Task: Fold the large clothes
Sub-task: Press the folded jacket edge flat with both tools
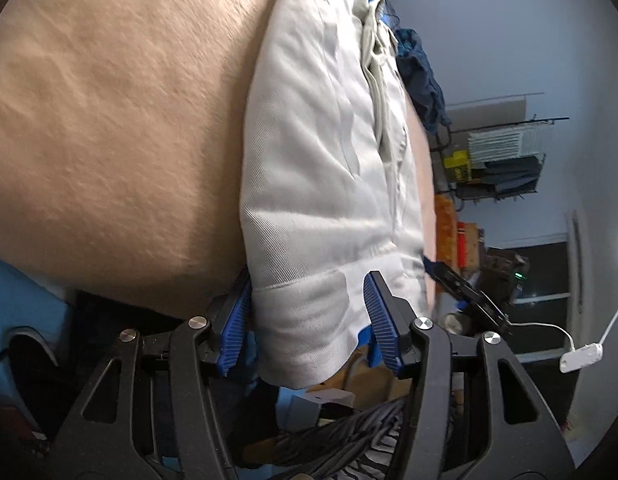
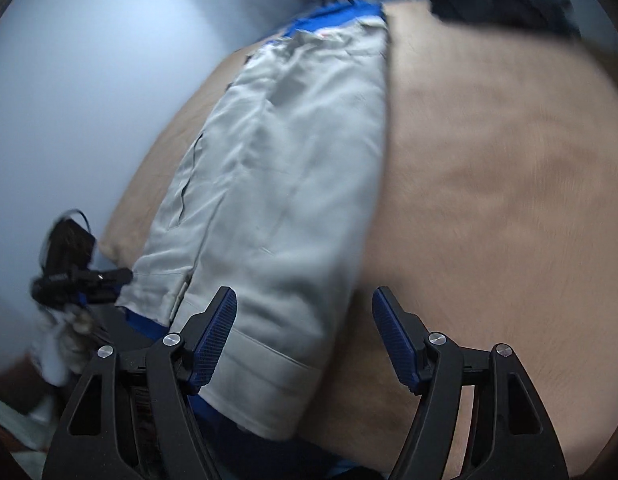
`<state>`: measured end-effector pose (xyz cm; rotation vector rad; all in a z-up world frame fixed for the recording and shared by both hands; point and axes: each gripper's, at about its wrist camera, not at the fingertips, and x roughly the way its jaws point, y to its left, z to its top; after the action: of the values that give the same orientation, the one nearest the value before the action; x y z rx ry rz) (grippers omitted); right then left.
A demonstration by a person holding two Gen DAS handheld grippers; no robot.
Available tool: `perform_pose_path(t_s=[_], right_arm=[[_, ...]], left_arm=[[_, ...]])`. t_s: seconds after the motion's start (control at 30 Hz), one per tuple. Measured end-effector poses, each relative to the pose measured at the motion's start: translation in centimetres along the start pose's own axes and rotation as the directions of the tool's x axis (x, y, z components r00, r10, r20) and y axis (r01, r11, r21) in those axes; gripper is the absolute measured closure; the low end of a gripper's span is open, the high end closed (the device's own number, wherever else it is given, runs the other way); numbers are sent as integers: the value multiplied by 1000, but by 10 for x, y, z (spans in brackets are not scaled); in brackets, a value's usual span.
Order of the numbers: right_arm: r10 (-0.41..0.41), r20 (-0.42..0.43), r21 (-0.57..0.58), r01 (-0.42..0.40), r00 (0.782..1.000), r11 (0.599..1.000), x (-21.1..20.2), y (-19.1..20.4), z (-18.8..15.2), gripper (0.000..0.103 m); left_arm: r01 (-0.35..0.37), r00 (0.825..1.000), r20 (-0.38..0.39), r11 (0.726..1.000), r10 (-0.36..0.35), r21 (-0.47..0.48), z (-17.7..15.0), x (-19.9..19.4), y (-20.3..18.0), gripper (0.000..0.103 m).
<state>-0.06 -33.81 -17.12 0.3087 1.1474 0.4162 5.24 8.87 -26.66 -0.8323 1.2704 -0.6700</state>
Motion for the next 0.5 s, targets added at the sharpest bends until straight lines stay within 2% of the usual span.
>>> perform_pose_path(t_s=[0.1,0.2,0.23,0.3,0.37,0.43,0.5], right_arm=[[95,-40,69,-92,995,993,11,-12,-2,49],[152,-79,81,-146,985,986,23,-12,-6,54],[168,-82,83,-162,982,983,26,-11,-6,54],[191,-94,81,-184,977,980,31,-8,-5,54],[194,-102,66,-188,976,980,35,-3,-6,54],[200,-107,70,-194,974,979,38,0,-5,61],[230,-87,113,-220,969,969,37,-2,-3,79]], left_arm=[[31,999,-20,999,-32,-19,-1,7,2,48],[27,999,-22,1000,-27,-5,-1,9,0,50],[19,1000,-22,1000,-19,1,0,9,-1,53],[-21,1000,-21,999,22,24,-1,9,-3,70],[-21,1000,-20,999,21,30,-1,8,-5,72],[-24,1000,-15,999,24,37,-2,7,-7,74],[-19,1000,-7,998,20,53,-2,3,-12,76]])
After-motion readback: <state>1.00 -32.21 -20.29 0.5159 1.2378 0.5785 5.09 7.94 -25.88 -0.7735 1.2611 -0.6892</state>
